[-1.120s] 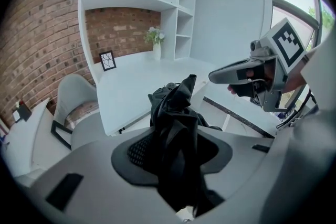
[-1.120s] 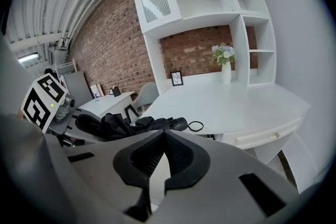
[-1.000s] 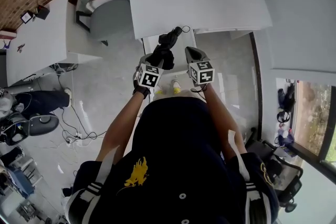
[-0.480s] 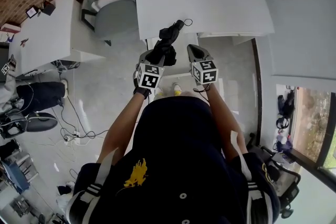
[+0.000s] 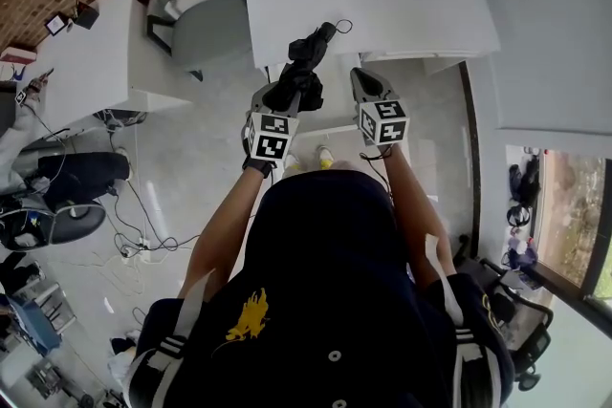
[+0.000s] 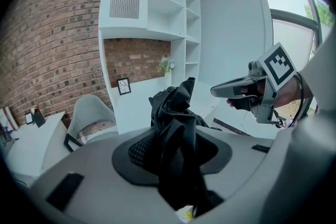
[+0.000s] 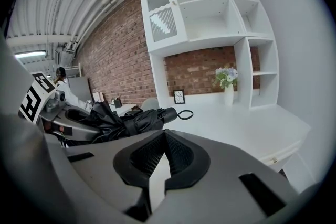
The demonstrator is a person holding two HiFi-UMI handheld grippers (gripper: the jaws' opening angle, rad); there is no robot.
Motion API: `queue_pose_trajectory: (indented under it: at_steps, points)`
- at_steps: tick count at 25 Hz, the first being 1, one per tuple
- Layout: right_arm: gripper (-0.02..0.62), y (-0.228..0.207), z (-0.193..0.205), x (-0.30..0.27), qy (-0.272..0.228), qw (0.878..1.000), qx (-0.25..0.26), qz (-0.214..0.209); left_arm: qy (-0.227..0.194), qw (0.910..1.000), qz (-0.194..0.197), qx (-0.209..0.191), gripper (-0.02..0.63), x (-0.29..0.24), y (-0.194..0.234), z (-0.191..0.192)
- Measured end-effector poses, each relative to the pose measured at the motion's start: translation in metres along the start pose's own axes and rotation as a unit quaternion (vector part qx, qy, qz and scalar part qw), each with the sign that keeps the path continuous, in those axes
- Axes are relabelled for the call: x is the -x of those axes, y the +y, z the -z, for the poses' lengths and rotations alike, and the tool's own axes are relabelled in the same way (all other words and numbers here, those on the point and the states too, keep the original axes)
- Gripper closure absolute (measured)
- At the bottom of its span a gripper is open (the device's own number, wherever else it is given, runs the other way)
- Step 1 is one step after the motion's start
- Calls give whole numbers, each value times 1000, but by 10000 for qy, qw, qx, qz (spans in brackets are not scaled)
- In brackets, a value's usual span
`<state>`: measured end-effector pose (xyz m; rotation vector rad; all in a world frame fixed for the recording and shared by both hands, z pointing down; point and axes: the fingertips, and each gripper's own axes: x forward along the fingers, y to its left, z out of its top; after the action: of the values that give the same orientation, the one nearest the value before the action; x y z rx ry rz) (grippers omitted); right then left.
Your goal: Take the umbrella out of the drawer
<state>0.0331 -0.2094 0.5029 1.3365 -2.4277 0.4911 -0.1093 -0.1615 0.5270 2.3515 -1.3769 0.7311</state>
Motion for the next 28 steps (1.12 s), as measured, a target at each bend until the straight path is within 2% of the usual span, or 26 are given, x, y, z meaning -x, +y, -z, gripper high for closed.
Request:
queue_pose_trajectory:
  at_steps: [14, 19, 28]
  points:
    - [572, 6, -36, 15, -390, 9990, 224, -61, -523, 9985, -109, -133, 437, 23, -7, -43]
    - [572, 8, -51, 20, -519, 9981, 308, -92, -848, 9957, -139, -350, 439, 37, -6, -72]
    - [572, 11, -77, 27, -754, 9959, 478, -140, -1136, 9919, -271, -506, 442, 49, -5, -93]
